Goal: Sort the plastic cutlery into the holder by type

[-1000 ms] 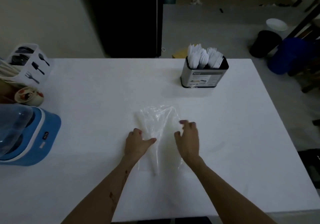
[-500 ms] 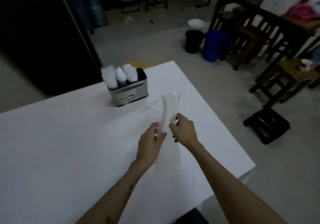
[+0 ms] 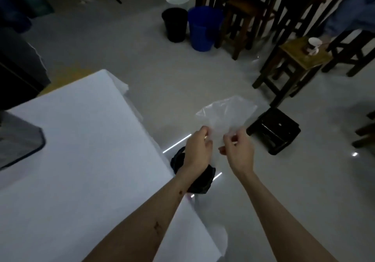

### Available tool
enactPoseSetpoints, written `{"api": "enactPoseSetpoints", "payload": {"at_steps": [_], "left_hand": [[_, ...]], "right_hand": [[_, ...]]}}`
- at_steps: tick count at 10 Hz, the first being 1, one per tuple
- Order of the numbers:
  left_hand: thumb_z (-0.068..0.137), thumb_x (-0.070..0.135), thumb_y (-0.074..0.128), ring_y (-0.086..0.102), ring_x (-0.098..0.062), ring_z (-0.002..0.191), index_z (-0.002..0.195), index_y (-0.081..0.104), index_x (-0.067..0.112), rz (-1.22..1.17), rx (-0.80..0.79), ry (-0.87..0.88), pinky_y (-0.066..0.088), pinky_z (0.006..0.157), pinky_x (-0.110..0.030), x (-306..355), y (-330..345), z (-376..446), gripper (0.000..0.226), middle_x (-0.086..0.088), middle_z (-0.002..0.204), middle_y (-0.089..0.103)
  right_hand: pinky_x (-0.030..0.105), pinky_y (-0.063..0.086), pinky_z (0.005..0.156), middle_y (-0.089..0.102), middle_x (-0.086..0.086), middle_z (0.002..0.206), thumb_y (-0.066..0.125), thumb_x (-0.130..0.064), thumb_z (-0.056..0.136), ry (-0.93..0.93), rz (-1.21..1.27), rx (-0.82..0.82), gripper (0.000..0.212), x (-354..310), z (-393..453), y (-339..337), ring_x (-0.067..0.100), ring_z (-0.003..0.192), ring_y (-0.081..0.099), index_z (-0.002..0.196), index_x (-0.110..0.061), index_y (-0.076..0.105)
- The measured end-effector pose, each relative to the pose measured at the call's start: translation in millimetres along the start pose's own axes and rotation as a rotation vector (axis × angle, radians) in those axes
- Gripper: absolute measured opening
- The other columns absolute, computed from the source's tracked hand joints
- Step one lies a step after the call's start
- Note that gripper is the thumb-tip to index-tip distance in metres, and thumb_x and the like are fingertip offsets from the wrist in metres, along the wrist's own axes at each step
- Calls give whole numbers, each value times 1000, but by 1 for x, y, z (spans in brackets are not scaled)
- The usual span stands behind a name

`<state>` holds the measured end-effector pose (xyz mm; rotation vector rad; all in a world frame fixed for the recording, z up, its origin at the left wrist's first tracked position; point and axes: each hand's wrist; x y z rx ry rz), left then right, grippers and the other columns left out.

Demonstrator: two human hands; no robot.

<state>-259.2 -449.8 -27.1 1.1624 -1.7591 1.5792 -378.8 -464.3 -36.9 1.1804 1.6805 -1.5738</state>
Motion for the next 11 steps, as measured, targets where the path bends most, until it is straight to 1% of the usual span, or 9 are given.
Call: {"api": "enactPoseSetpoints", "payload": {"at_steps": [1,2,3,5,6,7,8,9,11], "left_hand": [[86,-1,54,47,-10,85,102,66,11,65,58,-196,29,71,-5,-60,64,42,23,0,99,49],[84,0,54,49,-12,68,76,61,11,79,37,-435,31,58,-15,-135,119,68,15,-4,77,59],[90,2,49,47,-16,76,63,49,14,46,81,-616,33,59,-21,-198,166,88,29,5,66,48],[95,14,47,57,-26,85,89,64,5,-305,297,-886,47,72,-28,-296,237,104,19,-14,91,61],[98,15,46,54,-30,110,132,47,17,-254,183,-977,45,92,-35,-330,250,101,34,-11,125,55],[100,24,44,36,-32,136,151,13,5,155,14,-1194,32,109,-39,-375,267,98,62,-17,150,33],[100,32,39,30,-34,139,150,14,5,731,-447,-980,33,105,-49,-371,262,97,63,-19,153,27],[95,17,50,15,-39,144,149,4,0,461,-274,-982,18,117,-45,-315,223,94,73,-23,156,9],[96,21,42,11,-39,143,148,19,6,429,-404,-676,20,116,-50,-226,148,90,59,-16,157,11]], "right_hand": [[48,60,73,68,1,67,60,-16,89,181,35,-110,6,87,46,31,15,56,71,84,-17,58],[47,60,70,69,1,67,61,-13,90,274,14,-145,6,173,67,73,15,58,71,84,-13,63],[42,58,70,71,3,72,56,-20,93,252,-96,-180,10,251,80,116,21,69,71,92,-15,65],[26,39,65,68,13,92,48,-20,101,237,-127,-221,21,341,89,186,26,77,60,116,-9,58],[28,42,68,64,15,106,45,-14,101,296,-120,-361,19,373,86,209,28,90,61,117,-5,51],[42,47,98,45,18,142,45,-1,96,451,-57,-621,56,392,82,209,37,124,48,147,-6,23],[41,42,100,36,21,150,45,4,92,520,-169,-703,80,384,79,195,41,129,44,154,-7,-4],[38,43,93,45,25,142,45,1,92,500,-237,-658,80,356,76,172,42,121,51,154,-8,-5],[34,46,87,53,23,132,46,3,91,313,-358,-646,49,261,69,123,38,114,55,138,1,33]]}}
Point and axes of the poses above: each hand's wrist, its own z-axis towards the middle knuckle, its own y-axis out of the palm, x = y × z
